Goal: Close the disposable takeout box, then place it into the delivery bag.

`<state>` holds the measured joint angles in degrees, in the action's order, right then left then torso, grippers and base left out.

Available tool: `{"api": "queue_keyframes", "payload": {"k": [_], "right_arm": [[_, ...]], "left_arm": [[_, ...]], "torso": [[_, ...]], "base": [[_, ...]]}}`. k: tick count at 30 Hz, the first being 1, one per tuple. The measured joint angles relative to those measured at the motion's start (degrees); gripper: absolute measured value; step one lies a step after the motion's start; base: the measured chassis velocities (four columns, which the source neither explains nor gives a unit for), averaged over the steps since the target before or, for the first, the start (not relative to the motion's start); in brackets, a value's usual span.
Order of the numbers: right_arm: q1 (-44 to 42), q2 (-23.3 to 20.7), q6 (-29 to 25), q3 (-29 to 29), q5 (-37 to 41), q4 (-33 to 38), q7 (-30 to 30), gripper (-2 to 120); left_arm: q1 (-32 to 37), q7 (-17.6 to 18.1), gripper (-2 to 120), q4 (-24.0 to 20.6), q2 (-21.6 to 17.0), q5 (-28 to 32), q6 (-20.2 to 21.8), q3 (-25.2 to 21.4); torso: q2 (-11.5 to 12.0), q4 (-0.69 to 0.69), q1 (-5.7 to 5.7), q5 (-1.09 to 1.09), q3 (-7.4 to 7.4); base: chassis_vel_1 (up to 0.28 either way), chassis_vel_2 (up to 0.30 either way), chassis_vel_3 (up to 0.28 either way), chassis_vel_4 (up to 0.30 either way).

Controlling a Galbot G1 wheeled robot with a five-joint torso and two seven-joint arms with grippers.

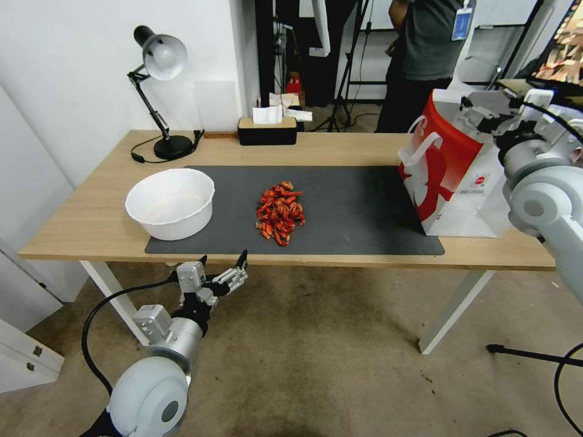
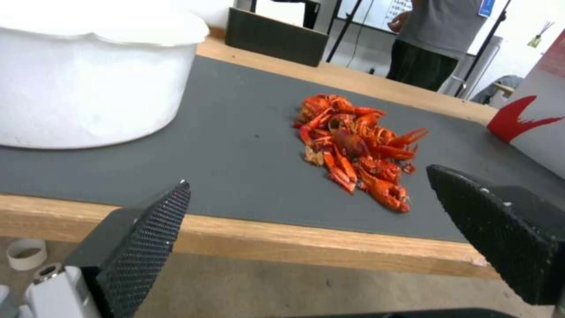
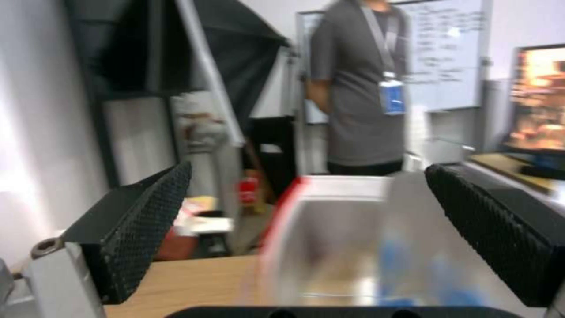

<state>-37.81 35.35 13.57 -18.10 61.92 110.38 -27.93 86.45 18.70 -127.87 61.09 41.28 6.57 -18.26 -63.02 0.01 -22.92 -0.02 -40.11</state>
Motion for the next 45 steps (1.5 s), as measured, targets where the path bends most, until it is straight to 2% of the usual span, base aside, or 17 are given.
{"api": "queue_keyframes", "payload": {"k": [3,5,7,8,10,11,13,14,15,17,18,21,26,31,45], "right_arm": [[-6.68,-0.24,-4.0,-2.93,0.02,6.18,3.69,100],[-8.33,-0.21,-4.94,-3.58,-0.47,7.17,4.22,100],[-16.23,0.31,-9.88,-6.76,-4.01,10.35,7.32,100],[-16.23,0.31,-9.88,-6.76,-4.01,10.35,7.32,100],[-29.08,3.5,-19.51,-9.85,-10.65,12.07,12.13,100],[-29.08,3.5,-19.51,-9.85,-10.65,12.07,12.13,100],[-36.1,6.71,-24.99,-10.49,-15.38,12.28,13.94,100],[-36.1,6.71,-24.99,-10.49,-15.38,12.28,13.94,100],[-40.66,9.08,-27.76,-10.77,-18.61,12.33,14.84,100],[-46.08,11.95,-30.2,-10.77,-21.54,12.33,15.91,100],[-46.08,11.95,-30.2,-10.77,-21.54,12.33,15.91,100],[-53.63,15.88,-32.88,-10.45,-24.34,11.64,18.44,100],[-57.77,19.36,-36.26,-8.31,-26.94,9.04,20.67,100],[-58.79,23.64,-37.67,-6.13,-29.12,6.65,21.54,100],[-57.42,24.6,-36.48,-4.97,-29.96,2.23,21.41,100]], "left_arm": [[0.01,-0.3,100,0.53,0.08,-0.74,-0.69,-0.32],[0.08,-0.51,100,0.71,0.09,-0.86,-1.02,-0.38],[0.56,-1.16,100,1.7,0.15,-1.5,-2.24,-0.8],[0.56,-1.16,100,1.7,0.15,-1.5,-2.24,-0.8],[1.74,-3.43,100,4.81,0.37,-6.14,-8.0,-1.47],[1.74,-3.43,100,4.81,0.37,-6.14,-8.0,-1.47],[2.11,-4.65,100,7.99,0.6,-11.05,-13.49,-1.93],[2.11,-4.65,100,7.99,0.6,-11.05,-13.49,-1.93],[2.19,-5.09,100,10.38,0.81,-15.35,-17.97,-2.36],[2.25,-4.99,100,13.45,1.14,-19.54,-24.56,-2.88],[2.25,-4.99,100,13.45,1.14,-19.54,-24.56,-2.88],[3.04,-4.84,100,16.07,1.42,-21.9,-29.09,-3.95],[3.8,-4.86,100,17.69,1.54,-22.83,-31.03,-4.1],[4.37,-5.6,100,18.33,2.69,-23.13,-30.55,-3.81],[3.85,-5.77,100,20.5,3.88,-22.93,-30.62,-2.23]], "torso": [[0.0,0.0,0.0,0.0,0.0],[0.0,0.0,0.0,0.0,0.0],[-0.01,-0.01,0.0,0.0,0.0],[-0.01,-0.01,0.0,0.0,0.0],[-0.01,-0.02,0.0,0.02,0.0],[-0.01,-0.02,0.0,0.02,0.0],[0.0,-0.01,0.0,0.03,0.0],[0.0,-0.01,0.0,0.03,0.0],[-0.01,-0.01,0.01,-0.02,0.0],[-0.01,-0.01,0.0,0.01,0.0],[-0.01,-0.01,0.0,0.01,0.0],[-0.01,-0.02,0.01,0.01,0.0],[-0.01,-0.01,0.01,0.01,0.01],[-0.01,-0.01,0.01,0.02,0.0],[-0.01,-0.01,0.0,0.02,0.0]], "base": [[0.0,0.0,0.0,0.0],[0.0,0.0,0.0,0.0],[0.0,0.0,0.0,0.0],[0.0,0.0,0.0,0.0],[0.0,0.0,0.0,0.0],[0.0,0.0,0.0,0.0],[0.0,0.0,0.0,0.0],[0.0,0.0,0.0,0.0],[0.0,0.0,0.0,0.0],[0.0,0.0,0.0,0.0],[0.0,0.0,0.0,0.0],[0.0,0.0,0.0,0.0],[0.0,0.0,0.0,0.0],[0.0,0.0,0.0,0.0],[0.0,0.0,0.0,0.0]]}}
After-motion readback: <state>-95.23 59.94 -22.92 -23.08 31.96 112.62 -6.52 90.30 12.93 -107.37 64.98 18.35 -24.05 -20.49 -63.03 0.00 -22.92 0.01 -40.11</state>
